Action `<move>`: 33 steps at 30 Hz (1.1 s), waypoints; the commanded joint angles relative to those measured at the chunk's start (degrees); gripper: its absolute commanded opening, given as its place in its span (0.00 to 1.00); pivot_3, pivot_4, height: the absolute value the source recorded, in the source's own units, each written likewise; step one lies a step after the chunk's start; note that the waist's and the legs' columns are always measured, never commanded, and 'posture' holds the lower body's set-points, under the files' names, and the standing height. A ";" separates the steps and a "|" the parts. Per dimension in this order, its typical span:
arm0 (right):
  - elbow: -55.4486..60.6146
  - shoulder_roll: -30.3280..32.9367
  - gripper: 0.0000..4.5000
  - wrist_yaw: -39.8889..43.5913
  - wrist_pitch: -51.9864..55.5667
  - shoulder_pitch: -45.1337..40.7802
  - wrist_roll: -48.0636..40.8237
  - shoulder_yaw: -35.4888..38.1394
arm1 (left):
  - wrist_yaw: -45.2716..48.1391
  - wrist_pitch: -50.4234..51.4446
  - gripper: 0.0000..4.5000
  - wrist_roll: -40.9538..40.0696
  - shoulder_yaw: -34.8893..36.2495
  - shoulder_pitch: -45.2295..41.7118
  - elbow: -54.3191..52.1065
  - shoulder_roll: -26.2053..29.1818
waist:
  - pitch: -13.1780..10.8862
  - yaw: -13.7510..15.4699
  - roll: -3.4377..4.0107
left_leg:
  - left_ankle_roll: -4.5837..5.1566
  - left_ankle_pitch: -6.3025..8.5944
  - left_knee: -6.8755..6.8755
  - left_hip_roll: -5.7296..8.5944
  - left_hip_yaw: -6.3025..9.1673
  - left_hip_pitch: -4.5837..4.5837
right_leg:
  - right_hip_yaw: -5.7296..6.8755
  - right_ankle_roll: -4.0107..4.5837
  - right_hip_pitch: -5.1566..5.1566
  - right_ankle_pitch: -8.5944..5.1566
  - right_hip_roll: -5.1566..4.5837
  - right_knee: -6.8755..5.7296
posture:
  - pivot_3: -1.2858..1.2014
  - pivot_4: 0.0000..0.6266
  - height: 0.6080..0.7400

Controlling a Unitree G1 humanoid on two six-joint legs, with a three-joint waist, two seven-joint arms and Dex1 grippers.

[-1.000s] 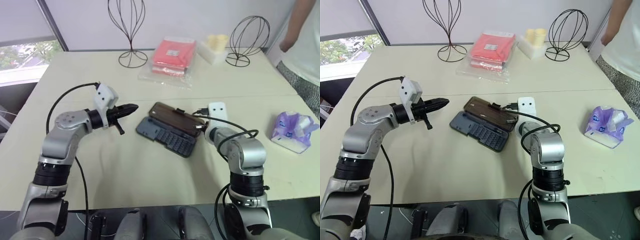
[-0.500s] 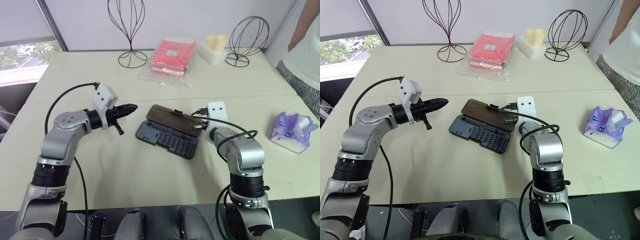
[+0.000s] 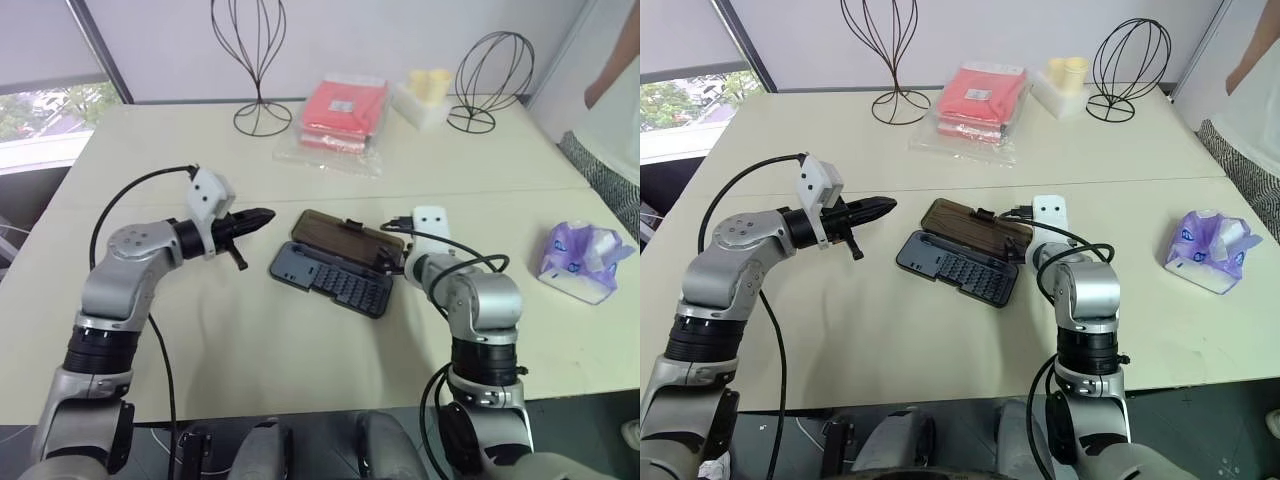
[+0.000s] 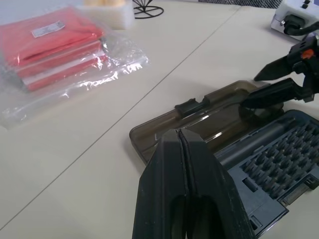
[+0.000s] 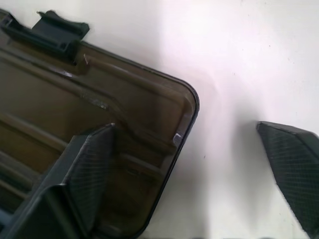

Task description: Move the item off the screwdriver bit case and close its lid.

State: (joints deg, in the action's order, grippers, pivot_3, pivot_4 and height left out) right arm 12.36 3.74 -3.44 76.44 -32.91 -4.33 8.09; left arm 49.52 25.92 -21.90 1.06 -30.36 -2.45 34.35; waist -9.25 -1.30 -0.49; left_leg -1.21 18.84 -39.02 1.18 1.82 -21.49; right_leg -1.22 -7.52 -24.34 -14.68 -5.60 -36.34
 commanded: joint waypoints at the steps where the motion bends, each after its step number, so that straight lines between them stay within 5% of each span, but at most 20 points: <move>1: -2.63 -0.26 0.93 -1.61 0.93 0.64 1.45 0.66 | -0.29 -0.64 0.00 -0.19 1.33 -0.23 -1.91 0.56 | 0.00 0.01 0.00 | 0.00 0.00 0.00 0.00 0.00 0.00 | -0.01 0.00 0.00 0.00 0.00 0.00 | 0.52 0.24 1.00; 4: -2.75 -0.40 0.70 -1.80 0.83 0.97 1.57 0.71 | -0.35 -0.71 0.00 -0.15 1.34 -0.11 -2.04 0.57 | 0.00 0.22 0.00 | 0.00 0.00 0.00 0.00 0.00 0.00 | 0.00 0.00 0.01 0.00 0.00 0.00 | 0.52 0.24 1.00; 10: -2.46 -1.04 0.01 -2.00 1.24 1.60 1.66 0.69 | -0.41 -0.73 0.00 -0.13 1.37 0.08 -2.37 0.65 | 0.03 0.30 -0.05 | 0.01 0.01 -0.02 0.02 0.02 0.00 | 0.00 0.00 0.08 0.00 -0.02 0.06 | 0.52 0.24 1.00; 22: -0.89 -0.23 0.01 -0.85 3.19 2.15 1.35 -1.64 | -0.49 -0.71 0.00 -0.01 1.56 -0.15 -2.22 1.01 | 0.04 0.22 -0.06 | 0.01 0.01 0.03 0.02 0.06 0.00 | 0.05 0.00 0.06 0.00 -0.01 0.05 | 0.52 0.24 1.00; 33: 12.69 4.66 0.01 6.91 14.02 2.95 -3.84 -4.78 | -0.23 -0.80 0.00 -0.09 1.52 -0.53 -1.55 1.06 | 0.01 0.17 -0.02 | 0.17 0.09 0.09 0.02 0.06 -0.04 | 0.06 0.00 0.02 0.00 -0.02 0.10 | 0.52 0.24 1.00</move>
State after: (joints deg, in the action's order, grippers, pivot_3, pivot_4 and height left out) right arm 21.95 7.92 1.73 87.21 -30.47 -6.26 4.45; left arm 49.44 25.88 -21.87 1.09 -29.91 -2.79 34.67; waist -9.24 -1.13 -0.52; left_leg -1.04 18.94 -38.92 1.20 1.89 -21.54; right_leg -1.16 -7.52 -24.33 -14.68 -5.61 -36.25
